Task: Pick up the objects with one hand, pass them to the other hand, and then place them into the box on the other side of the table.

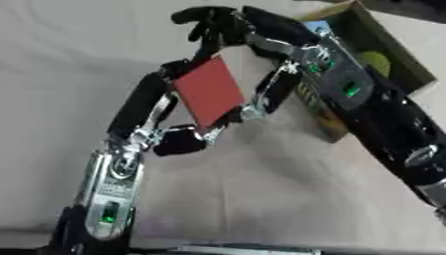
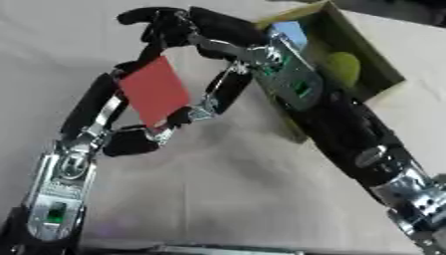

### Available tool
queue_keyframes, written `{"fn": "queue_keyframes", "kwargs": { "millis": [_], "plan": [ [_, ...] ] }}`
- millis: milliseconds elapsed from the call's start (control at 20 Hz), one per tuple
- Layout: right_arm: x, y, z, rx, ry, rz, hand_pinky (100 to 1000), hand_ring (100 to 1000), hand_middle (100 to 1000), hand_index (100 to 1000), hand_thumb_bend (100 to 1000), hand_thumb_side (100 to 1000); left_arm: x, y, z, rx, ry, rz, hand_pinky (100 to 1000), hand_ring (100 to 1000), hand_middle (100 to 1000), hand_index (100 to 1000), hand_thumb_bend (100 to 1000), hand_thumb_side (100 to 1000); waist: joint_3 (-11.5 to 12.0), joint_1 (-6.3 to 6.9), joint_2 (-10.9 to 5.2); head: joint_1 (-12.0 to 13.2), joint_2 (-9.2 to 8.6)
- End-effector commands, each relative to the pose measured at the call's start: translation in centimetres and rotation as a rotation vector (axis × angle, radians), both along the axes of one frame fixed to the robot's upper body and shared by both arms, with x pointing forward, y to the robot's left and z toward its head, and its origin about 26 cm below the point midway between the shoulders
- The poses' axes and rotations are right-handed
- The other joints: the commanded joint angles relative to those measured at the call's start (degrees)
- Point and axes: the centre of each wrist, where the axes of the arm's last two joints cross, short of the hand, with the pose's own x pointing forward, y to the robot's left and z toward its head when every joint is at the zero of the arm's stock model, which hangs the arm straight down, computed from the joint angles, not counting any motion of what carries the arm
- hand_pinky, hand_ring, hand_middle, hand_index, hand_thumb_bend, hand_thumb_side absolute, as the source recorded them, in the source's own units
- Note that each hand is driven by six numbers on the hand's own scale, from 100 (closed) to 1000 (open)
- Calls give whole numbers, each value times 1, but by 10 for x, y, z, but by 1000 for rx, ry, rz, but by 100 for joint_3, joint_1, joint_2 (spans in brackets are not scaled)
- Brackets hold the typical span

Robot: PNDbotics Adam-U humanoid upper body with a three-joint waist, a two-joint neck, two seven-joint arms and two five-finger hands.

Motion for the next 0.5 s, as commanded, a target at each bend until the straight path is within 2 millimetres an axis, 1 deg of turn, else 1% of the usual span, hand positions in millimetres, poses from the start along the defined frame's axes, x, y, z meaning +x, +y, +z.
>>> {"fn": "queue_keyframes", "kwargs": {
  "millis": [50,100,200,350,500],
  "plan": [
    [-5,-3,18,-80,-108,76,769,979,430,716,100,287,-2,-3,5,-17,-28,12,691,648,722,829,272,652,-24,-18,-41,18,9],
    [-6,-3,18,-80,-109,78,766,976,430,714,100,293,-2,-3,5,-17,-32,18,694,645,716,824,310,678,-27,-20,-42,21,9],
    [-7,-3,20,-83,-114,82,760,970,430,711,100,302,-1,-3,5,-14,-41,28,697,644,714,825,346,706,-35,-21,-39,24,5],
    [-9,-3,21,-93,-118,84,761,972,429,710,100,304,-1,-4,5,-10,-54,40,714,663,732,837,377,726,-46,-19,-31,23,1],
    [-10,-3,22,-90,-118,90,761,970,427,709,100,294,-1,-4,4,-5,-63,60,719,664,733,838,398,779,-62,-13,-31,14,-15]
  ]
}}
